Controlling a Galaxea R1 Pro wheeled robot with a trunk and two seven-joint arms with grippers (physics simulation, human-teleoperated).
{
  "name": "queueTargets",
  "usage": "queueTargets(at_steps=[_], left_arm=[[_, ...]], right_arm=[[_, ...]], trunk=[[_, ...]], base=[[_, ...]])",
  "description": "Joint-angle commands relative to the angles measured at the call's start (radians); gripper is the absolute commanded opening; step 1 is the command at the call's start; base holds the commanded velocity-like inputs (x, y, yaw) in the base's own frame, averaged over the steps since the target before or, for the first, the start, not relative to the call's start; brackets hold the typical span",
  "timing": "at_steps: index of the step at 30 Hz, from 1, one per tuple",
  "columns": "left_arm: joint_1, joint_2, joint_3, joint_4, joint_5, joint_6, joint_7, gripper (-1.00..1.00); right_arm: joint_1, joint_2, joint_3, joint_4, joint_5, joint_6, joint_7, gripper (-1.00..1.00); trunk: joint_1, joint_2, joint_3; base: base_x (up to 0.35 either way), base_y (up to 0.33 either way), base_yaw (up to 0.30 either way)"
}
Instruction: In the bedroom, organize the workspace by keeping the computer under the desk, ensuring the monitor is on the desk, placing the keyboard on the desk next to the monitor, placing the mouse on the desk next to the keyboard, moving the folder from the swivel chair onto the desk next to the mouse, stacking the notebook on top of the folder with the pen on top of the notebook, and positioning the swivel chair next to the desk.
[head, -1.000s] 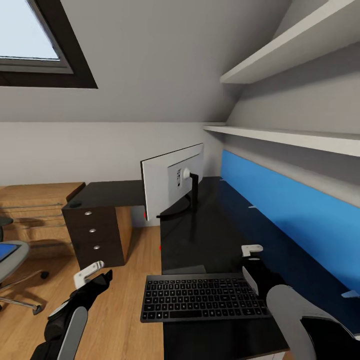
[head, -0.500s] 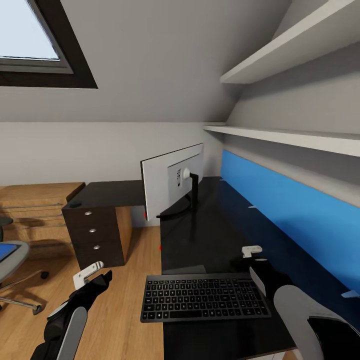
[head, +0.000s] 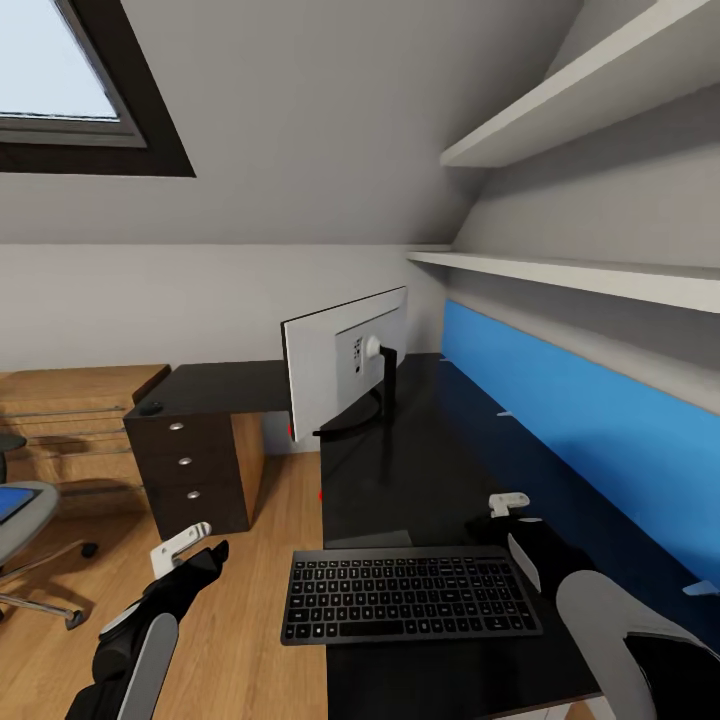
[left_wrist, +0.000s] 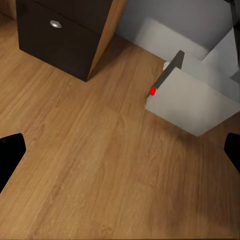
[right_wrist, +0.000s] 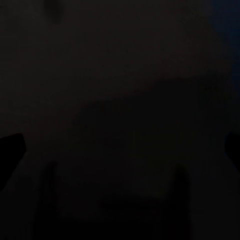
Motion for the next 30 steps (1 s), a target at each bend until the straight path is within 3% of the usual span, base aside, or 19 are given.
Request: queueTargets(at_steps=[1,19,30], left_arm=[[-0.001,-0.003,0.0,-0.001,0.01,0.004,0.007,1.0],[-0.001,-0.014,-0.026,-0.009,0.01,0.009,0.004,1.0],[-0.001,-0.015,-0.036,-0.011,0.01,0.01,0.005,1.0]], right_arm=[[0.0,0.0,-0.008,-0.002,0.01,0.006,0.008,1.0],[0.0,-0.002,-0.012,0.016,0.008,0.008,0.012,1.0],[0.0,-0.002,-0.012,0.019,0.007,0.008,0.012,1.0]], trunk=[[0.0,-0.001,-0.001],[0.0,-0.001,-0.001],[0.038,-0.071,-0.032]], base=[[0.0,0.0,0.0],[0.0,0.0,0.0],[0.0,0.0,0.0]])
